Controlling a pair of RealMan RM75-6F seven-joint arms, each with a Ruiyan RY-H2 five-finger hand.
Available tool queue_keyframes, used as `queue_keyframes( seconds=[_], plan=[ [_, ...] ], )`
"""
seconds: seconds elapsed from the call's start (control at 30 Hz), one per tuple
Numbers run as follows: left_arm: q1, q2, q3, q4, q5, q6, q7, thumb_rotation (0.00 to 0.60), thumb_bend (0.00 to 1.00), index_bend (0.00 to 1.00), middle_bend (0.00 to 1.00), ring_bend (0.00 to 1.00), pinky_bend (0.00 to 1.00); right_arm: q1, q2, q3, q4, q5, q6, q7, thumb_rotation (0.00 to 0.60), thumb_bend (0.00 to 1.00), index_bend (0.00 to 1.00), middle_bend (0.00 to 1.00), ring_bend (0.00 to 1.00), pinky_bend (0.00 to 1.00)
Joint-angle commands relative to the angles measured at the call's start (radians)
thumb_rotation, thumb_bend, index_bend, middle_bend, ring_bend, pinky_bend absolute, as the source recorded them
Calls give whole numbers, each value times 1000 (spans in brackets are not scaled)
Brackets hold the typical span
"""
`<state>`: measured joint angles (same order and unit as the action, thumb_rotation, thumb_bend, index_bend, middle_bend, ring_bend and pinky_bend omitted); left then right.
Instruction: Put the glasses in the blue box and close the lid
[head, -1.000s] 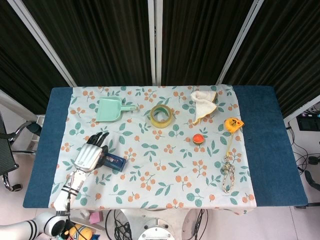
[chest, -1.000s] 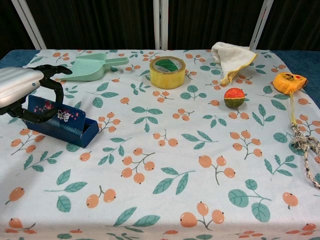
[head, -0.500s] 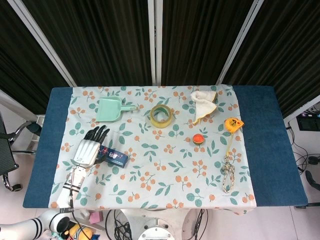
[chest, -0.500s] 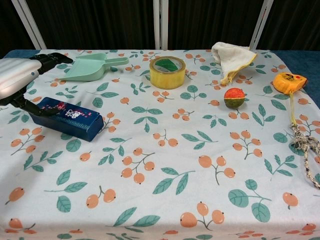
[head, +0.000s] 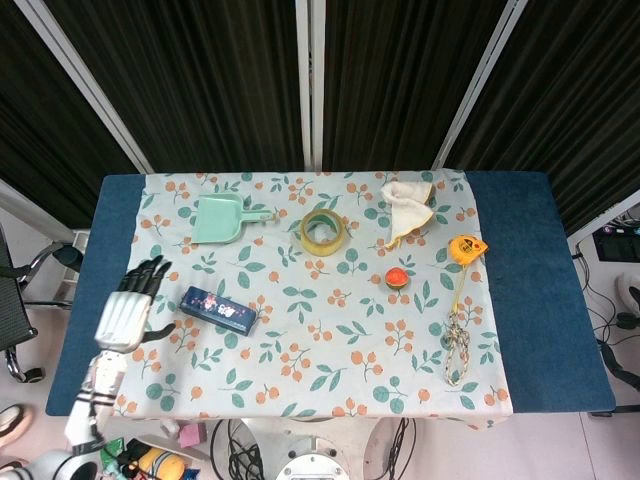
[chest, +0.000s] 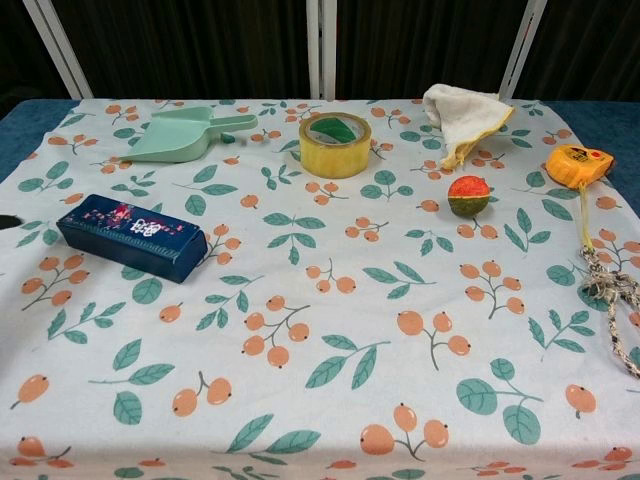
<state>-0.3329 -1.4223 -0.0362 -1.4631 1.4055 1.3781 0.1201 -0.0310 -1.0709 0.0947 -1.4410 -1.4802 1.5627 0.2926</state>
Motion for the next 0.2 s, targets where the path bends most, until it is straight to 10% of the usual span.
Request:
queue_keyframes(
  seconds=[0.03,0.2],
  plan=[
    [100,109,74,-72,-5,53,-33,511,112,58,25,51,146,3,-7,-7,8,-2,-13,2,600,226,0,0,0,0],
    [167,156,102,-78,6,105,-64,491,112,66,25,52,145,10,-10,-13,-5,-6,-25,-24,600,225,0,0,0,0]
  ],
)
